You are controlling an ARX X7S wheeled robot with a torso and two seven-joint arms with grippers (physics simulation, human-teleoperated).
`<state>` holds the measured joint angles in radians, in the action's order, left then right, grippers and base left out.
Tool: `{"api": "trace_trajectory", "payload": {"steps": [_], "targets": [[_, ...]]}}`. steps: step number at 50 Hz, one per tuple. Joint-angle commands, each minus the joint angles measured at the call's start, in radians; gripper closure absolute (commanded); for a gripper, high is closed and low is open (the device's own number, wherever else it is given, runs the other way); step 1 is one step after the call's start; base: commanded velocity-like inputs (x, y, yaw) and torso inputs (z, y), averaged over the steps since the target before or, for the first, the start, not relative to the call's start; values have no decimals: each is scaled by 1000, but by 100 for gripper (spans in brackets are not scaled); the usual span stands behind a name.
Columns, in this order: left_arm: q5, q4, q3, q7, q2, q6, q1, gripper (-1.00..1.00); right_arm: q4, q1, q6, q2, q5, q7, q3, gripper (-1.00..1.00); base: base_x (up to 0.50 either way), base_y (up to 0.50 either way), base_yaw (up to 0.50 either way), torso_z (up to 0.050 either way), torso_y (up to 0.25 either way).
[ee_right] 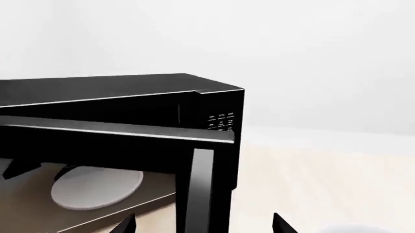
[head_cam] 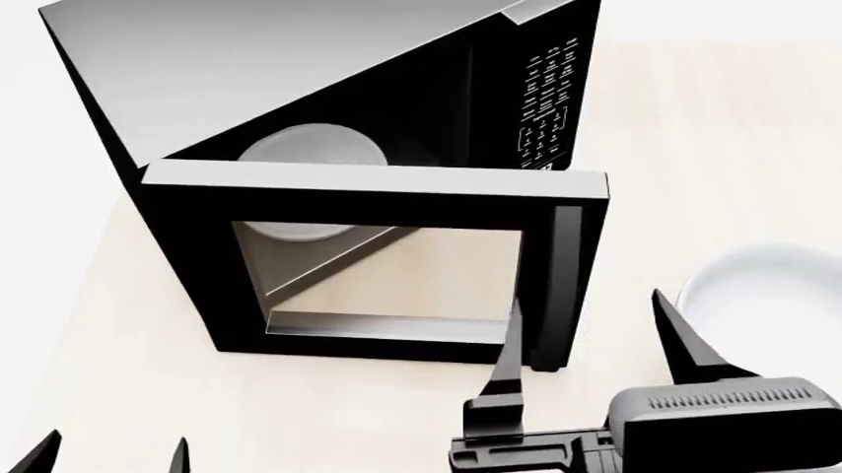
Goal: Open the microwave.
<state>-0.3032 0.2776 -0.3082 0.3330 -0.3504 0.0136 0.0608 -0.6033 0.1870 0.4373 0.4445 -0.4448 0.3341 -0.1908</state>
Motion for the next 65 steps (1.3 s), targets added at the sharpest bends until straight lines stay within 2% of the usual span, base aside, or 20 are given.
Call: {"api": "trace_trajectory", "payload": {"steps": [1,6,7,10,12,27,39,56,65], "targets": [[-1,2,-3,2,-2,-1,0,-100,-267,20,208,57,-39,114,9,-100,0,0,0,0,0],[-4,5,-3,3,-4,0,-1,-100,-439,124,412,85,-227,206,81,-100,0,0,0,0,0],[-6,6,-3,3,-4,0,0,-100,-442,144,410,109,-267,229,72,-100,0,0,0,0,0],[-6,10,-4,4,-5,-1,2,-100,-443,274,365,238,-490,428,-11,-100,0,0,0,0,0],[-9,15,-3,4,-7,0,3,-100,-441,345,376,268,-582,497,-30,-100,0,0,0,0,0],[-17,9,-6,4,-8,0,-1,-100,-307,796,529,274,-1046,725,-76,-100,0,0,0,0,0],[-25,15,-4,6,-13,0,1,-100,-182,916,571,245,-1026,687,-119,-100,0,0,0,0,0],[-33,10,-9,3,-16,-3,-1,-100,186,1197,721,162,-916,659,-251,-100,0,0,0,0,0],[-38,12,-9,3,-19,-5,1,-100,346,1284,759,113,-916,624,-283,-100,0,0,0,0,0]]}}
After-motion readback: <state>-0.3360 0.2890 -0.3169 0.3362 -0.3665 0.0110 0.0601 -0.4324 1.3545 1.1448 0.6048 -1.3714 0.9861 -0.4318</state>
